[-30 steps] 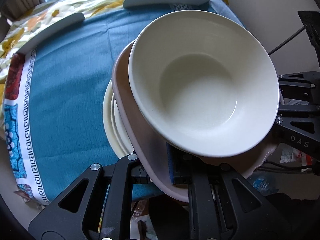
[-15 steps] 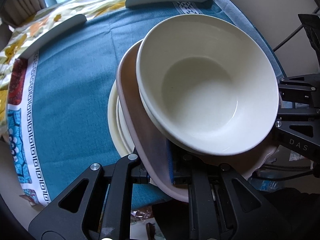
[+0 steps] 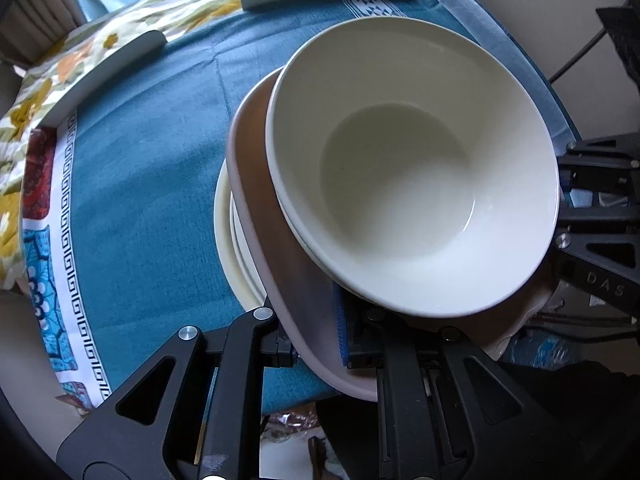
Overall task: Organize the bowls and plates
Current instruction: 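Lower the bowl stack with both grippers onto the duck-print plate stack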
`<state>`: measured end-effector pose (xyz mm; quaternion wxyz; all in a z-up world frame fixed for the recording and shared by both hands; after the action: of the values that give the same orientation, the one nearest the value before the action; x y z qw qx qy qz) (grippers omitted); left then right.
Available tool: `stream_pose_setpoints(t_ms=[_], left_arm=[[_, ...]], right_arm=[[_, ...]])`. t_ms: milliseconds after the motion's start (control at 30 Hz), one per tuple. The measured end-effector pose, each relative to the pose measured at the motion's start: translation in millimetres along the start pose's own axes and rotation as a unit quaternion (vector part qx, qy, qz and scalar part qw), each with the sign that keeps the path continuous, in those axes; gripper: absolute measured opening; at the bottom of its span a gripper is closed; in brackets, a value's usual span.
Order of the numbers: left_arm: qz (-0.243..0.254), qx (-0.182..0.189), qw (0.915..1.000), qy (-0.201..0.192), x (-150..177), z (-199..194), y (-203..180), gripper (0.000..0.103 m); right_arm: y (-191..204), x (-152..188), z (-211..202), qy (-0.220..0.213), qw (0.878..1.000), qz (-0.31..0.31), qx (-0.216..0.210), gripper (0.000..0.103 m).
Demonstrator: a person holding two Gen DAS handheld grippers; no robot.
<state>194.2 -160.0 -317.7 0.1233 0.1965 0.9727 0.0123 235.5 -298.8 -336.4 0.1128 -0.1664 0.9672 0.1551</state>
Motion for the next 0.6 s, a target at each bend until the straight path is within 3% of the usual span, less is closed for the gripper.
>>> stream_pose_setpoints(t_ms=[600], left_arm=[[0.037, 0.024, 0.9983, 0.039, -1.5, 0.2, -5.4, 0.015]], right_arm=[[-1.3, 4.5, -16.2, 0.004, 1.0, 0.007, -0.003, 0.013]])
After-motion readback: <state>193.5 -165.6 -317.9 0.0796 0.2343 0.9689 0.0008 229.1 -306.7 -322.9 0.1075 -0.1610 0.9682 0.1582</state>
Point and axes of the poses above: each gripper's, at about its wrist camera, not at the fingertips, and z roughly the way its jaws point, y to its left, x to its underside, the point moved 3 cm from there along z, roughly the way its jaws point, and after that the axes turned 4 degrees about -x, right-handed, at the moved point
